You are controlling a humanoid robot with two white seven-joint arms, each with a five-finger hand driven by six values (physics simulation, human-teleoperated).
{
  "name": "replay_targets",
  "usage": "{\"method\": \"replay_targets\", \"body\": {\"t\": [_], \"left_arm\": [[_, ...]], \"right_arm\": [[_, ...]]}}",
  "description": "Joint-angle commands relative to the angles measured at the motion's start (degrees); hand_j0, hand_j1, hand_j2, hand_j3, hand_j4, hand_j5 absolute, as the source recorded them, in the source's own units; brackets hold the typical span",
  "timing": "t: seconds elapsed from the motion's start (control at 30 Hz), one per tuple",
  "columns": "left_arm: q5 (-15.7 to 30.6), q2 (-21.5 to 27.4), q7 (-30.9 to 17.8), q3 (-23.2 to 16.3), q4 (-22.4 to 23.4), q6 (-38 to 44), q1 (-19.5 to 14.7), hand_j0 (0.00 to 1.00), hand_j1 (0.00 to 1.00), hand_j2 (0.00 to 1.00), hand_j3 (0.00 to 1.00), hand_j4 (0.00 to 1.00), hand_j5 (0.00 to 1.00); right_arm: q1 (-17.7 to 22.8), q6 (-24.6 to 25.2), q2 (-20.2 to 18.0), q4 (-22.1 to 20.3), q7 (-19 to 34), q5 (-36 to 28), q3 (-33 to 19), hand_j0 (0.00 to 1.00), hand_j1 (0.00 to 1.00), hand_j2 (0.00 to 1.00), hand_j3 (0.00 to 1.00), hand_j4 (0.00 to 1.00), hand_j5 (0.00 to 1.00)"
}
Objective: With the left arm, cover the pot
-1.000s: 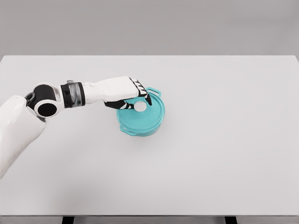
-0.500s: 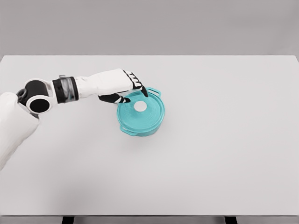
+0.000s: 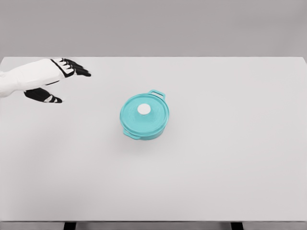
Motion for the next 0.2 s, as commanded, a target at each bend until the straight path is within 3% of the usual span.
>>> {"method": "replay_targets", "body": {"t": [0.0,0.17], "left_arm": [[0.7,1.1,-0.1,0.2,0.0,0.2,0.0,1.0,1.0,1.0,1.0,1.0,1.0],[0.8,1.8,-0.1,0.2,0.0,0.2,0.4,1.0,1.0,1.0,1.0,1.0,1.0]], "right_arm": [[0.0,0.0,0.0,0.0,0.0,0.0,0.0,1.0,1.0,1.0,1.0,1.0,1.0],[0.0,0.0,0.0,0.0,0.0,0.0,0.0,1.0,1.0,1.0,1.0,1.0,1.0]]}}
